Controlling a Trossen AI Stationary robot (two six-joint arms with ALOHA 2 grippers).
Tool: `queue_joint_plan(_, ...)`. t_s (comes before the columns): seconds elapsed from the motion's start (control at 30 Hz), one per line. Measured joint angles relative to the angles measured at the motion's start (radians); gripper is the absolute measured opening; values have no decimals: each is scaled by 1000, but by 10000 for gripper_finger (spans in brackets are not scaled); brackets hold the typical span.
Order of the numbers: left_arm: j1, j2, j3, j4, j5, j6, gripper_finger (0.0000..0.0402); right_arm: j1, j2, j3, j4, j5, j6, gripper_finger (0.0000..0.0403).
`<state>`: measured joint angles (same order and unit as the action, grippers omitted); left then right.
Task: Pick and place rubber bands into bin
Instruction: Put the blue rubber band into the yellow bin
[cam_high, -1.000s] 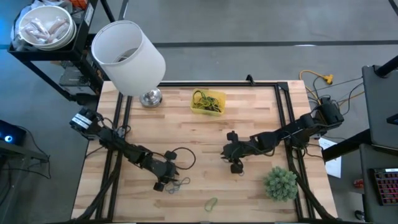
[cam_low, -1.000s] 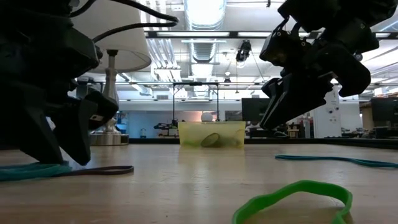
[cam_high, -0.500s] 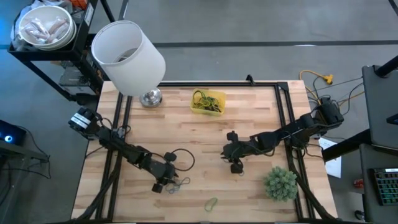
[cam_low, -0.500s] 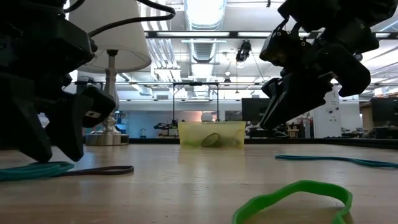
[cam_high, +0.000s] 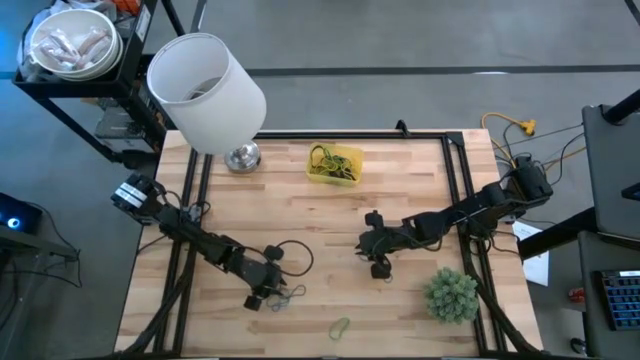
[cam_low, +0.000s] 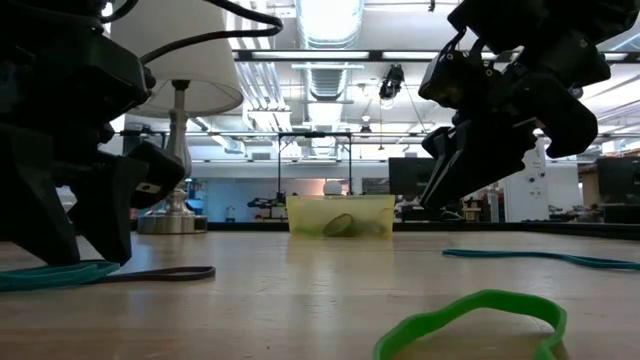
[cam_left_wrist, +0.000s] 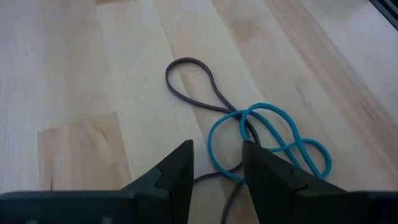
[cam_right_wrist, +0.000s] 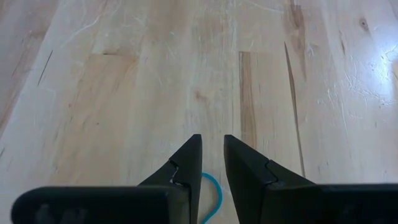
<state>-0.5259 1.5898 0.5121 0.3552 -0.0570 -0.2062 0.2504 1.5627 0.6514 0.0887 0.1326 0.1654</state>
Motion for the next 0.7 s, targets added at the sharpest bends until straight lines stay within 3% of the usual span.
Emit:
queue_joint_plan(0.43,2,47,12,4,-3,-6,116,0,0,0,2,1,0,59)
queue_joint_plan(0.7,3,48,13,1,4,58,13,0,0,-1,2,1,0,59)
